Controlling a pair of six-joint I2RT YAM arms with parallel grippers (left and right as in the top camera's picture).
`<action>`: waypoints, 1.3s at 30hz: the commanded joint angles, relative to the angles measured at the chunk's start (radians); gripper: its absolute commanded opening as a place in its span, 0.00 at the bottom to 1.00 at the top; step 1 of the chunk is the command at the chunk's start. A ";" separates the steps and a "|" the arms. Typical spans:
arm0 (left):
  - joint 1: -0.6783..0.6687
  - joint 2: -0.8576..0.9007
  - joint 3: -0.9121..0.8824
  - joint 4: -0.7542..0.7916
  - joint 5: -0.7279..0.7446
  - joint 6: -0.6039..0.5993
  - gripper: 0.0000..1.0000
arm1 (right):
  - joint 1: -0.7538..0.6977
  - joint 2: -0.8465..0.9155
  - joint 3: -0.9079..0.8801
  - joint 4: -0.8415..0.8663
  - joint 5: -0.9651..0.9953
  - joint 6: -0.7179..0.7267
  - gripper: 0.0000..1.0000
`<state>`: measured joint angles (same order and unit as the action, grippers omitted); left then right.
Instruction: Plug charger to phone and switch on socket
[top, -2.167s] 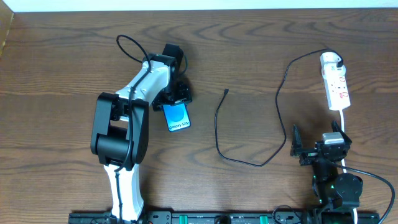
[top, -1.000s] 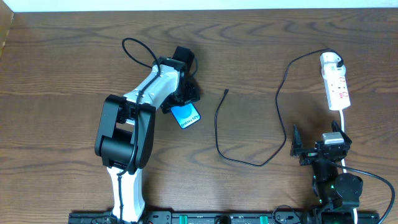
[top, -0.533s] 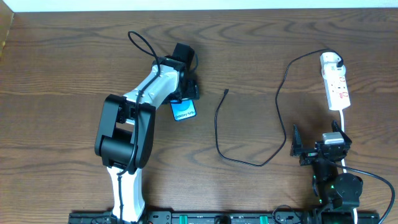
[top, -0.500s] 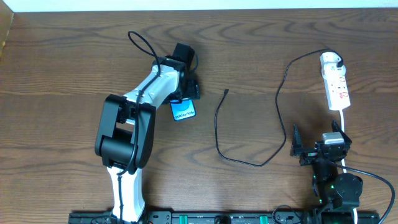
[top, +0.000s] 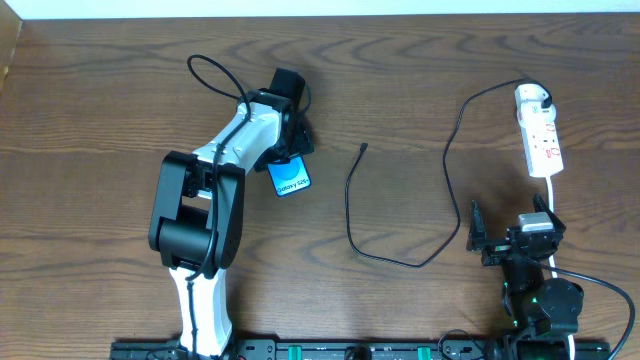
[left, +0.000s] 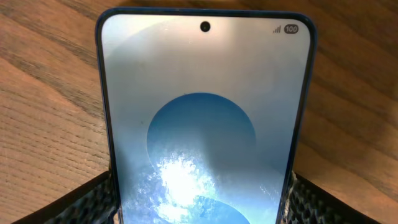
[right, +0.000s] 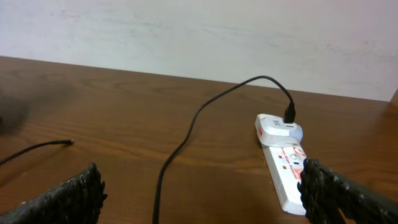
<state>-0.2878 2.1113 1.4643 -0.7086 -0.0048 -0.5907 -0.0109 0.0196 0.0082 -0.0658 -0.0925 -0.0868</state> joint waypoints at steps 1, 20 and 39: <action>0.006 0.077 -0.048 -0.010 0.037 -0.027 0.81 | 0.003 0.006 -0.002 -0.005 0.008 0.011 0.99; 0.036 -0.143 0.011 -0.171 0.096 0.048 0.79 | 0.003 0.006 -0.002 -0.005 0.008 0.011 0.99; 0.033 -0.040 -0.112 -0.030 0.060 0.032 0.95 | 0.003 0.006 -0.002 -0.005 0.008 0.011 0.99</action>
<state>-0.2569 2.0384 1.3693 -0.7326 0.0719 -0.5529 -0.0109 0.0242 0.0082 -0.0662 -0.0921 -0.0868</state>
